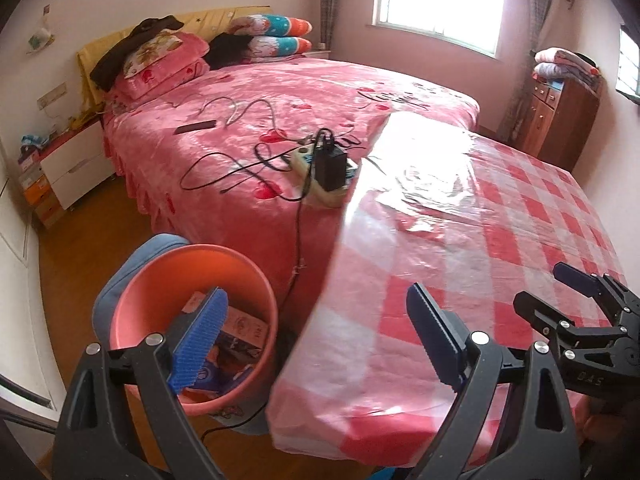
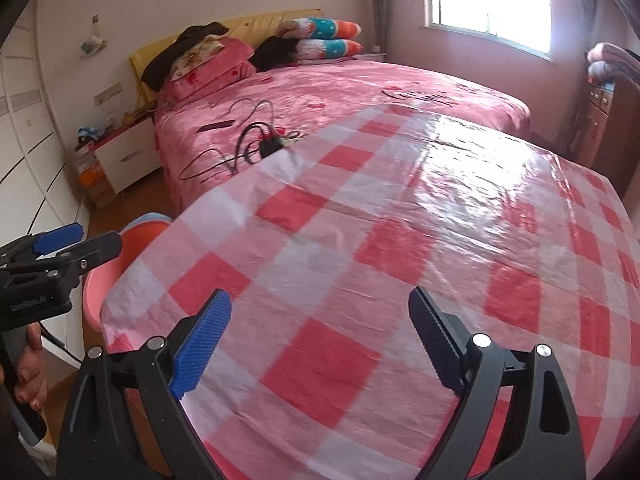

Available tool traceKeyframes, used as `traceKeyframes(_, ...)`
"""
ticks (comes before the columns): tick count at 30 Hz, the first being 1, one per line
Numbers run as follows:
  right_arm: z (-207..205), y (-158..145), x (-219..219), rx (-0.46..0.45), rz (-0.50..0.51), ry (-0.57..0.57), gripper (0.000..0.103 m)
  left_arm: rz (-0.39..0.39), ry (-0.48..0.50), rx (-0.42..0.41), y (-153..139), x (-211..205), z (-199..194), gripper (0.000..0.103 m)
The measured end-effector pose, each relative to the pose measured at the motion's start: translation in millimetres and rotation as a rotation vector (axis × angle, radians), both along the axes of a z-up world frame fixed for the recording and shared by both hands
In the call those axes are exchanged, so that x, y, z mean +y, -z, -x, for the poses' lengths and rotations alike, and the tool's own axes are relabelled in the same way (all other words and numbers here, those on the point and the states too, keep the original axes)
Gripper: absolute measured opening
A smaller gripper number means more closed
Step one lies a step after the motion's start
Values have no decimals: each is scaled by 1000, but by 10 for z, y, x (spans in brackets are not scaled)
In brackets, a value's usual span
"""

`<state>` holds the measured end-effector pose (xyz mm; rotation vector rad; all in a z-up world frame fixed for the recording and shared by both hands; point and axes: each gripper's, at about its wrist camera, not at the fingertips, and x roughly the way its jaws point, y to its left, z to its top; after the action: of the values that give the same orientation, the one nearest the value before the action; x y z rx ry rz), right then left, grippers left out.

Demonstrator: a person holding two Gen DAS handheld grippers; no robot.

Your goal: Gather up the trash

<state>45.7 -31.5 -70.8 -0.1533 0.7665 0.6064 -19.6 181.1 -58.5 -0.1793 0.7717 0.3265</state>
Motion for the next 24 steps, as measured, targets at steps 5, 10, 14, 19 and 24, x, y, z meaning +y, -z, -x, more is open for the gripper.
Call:
traceKeyframes(5, -55, 9, -230, -4, -10, 50, 89, -13, 22, 1, -26, -179, -76, 91)
traceKeyframes(10, -113, 27, -505, -21, -14, 116, 89, -15, 39, -3, -54, -354, -181, 91)
traceKeyframes(14, -156, 30, -682, -41, -1, 168, 91, -25, 56, -5, -76, -506, -275, 92)
traceKeyframes(19, -205, -3, -886, -54, -22, 206, 93, -39, 88, -11, -104, -724, -402, 92)
traceKeyframes(24, -239, -31, -1102, -88, -14, 258, 93, -39, 123, -16, -116, -939, -543, 95)
